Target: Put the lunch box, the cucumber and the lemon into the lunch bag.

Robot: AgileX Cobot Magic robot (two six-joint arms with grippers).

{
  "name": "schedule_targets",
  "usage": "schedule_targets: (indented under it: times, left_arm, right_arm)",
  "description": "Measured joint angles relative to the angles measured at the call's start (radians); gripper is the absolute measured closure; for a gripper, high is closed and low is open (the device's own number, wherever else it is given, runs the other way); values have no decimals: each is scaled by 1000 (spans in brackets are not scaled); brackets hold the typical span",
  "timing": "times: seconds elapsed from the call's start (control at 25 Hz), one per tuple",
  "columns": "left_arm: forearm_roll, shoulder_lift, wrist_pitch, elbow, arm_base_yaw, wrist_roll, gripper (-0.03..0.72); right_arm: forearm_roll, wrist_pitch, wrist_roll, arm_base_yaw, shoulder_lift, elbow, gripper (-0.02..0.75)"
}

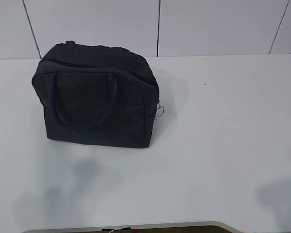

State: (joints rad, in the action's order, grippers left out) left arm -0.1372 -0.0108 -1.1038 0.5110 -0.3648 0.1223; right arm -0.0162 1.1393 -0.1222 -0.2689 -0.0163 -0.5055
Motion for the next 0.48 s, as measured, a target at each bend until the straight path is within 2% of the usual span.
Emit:
schedule_targets:
  times: [0.48]
  left_arm:
    - [-1, 0, 0, 0, 0, 0, 328]
  right_arm:
    - [-16, 0, 9, 0, 0, 0, 371]
